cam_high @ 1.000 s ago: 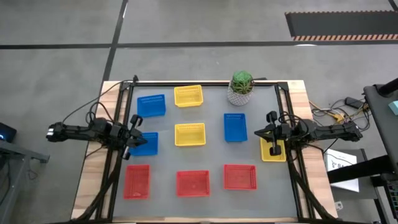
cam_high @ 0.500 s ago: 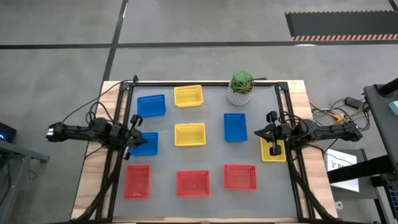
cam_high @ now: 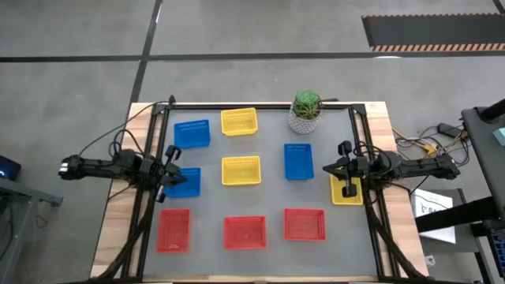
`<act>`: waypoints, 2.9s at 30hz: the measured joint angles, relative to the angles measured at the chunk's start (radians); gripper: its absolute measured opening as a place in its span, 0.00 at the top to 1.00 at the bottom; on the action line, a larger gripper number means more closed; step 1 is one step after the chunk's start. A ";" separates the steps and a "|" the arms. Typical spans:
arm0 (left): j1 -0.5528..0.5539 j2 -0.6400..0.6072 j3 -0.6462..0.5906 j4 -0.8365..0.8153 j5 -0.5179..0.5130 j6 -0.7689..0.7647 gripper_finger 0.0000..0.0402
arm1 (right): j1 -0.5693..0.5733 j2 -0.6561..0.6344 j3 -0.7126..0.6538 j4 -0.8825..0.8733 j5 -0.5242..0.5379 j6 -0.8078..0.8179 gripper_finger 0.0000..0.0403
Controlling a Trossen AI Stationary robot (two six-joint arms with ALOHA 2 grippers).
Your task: Stack baskets by color
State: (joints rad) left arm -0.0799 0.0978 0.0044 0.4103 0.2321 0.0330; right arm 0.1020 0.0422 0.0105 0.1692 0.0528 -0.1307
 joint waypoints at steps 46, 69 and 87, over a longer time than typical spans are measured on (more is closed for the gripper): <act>0.000 0.000 0.000 0.034 0.000 0.000 1.00 | 0.000 0.000 0.000 0.049 0.000 0.000 0.98; 0.000 0.000 0.000 0.499 0.000 0.000 1.00 | 0.000 0.000 0.000 0.048 -0.001 0.047 0.98; 0.000 0.039 0.000 0.492 0.000 0.033 1.00 | 0.000 0.096 0.033 0.343 0.053 0.009 0.98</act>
State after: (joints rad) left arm -0.0799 0.1370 0.0043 0.9025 0.2317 0.0663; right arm 0.1020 0.1377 0.0438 0.5126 0.1053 -0.1212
